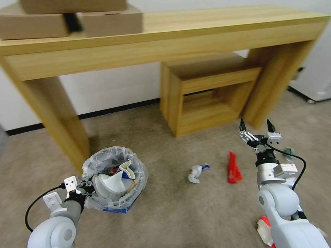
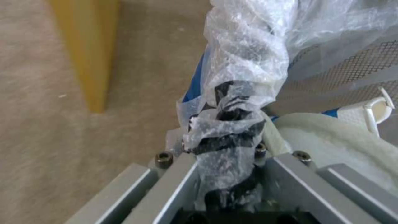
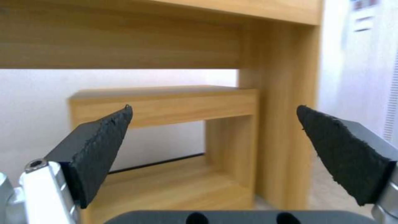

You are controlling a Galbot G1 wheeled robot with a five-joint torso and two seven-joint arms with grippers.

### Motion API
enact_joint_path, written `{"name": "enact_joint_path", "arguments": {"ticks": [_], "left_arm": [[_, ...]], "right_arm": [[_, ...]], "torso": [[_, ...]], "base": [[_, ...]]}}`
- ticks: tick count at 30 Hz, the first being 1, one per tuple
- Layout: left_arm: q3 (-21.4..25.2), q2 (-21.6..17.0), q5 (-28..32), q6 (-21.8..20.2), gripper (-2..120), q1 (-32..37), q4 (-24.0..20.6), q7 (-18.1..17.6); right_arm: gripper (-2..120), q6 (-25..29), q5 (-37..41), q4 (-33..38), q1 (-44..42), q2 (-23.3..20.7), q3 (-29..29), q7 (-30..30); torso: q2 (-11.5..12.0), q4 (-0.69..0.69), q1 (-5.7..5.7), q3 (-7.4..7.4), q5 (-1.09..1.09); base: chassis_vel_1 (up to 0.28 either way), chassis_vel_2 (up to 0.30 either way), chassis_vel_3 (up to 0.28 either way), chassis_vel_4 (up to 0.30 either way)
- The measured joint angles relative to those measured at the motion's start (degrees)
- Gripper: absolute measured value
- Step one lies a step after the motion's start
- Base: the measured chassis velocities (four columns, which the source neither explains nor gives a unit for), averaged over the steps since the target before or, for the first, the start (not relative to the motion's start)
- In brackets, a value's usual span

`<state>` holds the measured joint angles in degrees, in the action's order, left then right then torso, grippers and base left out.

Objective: Pick up the trash bin and place the garbage on the floor into it.

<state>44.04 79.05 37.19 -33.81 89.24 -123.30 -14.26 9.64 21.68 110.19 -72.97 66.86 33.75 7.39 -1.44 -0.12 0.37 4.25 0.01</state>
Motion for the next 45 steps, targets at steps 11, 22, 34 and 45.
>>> {"name": "enact_joint_path", "arguments": {"ticks": [11, 22, 34, 45], "left_arm": [[0.3, 0.0, 0.0, 0.1, 0, 0.1, 0.3, -0.1], [1.4, 0.2, 0.9, 0.1, 0, -0.6, 1.3, -1.0], [3.1, 0.2, 1.6, 0.0, 0, -0.4, 1.4, -1.4], [4.4, -1.1, 5.1, -2.5, 0, -0.1, 0.6, -3.8]], "right_arm": [[100, 0.2, -0.4, -1.0, 0.6, 0.6, -1.2, -0.1], [100, 2.4, -1.6, -3.0, 1.7, 0.8, -3.7, -0.3], [100, 3.9, -2.9, -4.5, 3.2, 2.1, -6.2, -0.4], [98, 3.8, -2.6, -4.1, 2.2, 1.3, -5.6, -0.5]], "torso": [[0.0, -0.01, 0.0, 0.0, -0.01], [0.0, 0.02, 0.0, 0.0, -0.01], [0.0, 0.01, 0.0, 0.0, -0.01], [0.0, 0.0, 0.0, 0.0, -0.01]], "base": [[-0.119, -0.109, -0.122, -0.121], [-0.025, -0.034, -0.032, -0.035], [0.0, 0.0, 0.0, 0.0], [0.0, 0.0, 0.0, 0.0]]}}
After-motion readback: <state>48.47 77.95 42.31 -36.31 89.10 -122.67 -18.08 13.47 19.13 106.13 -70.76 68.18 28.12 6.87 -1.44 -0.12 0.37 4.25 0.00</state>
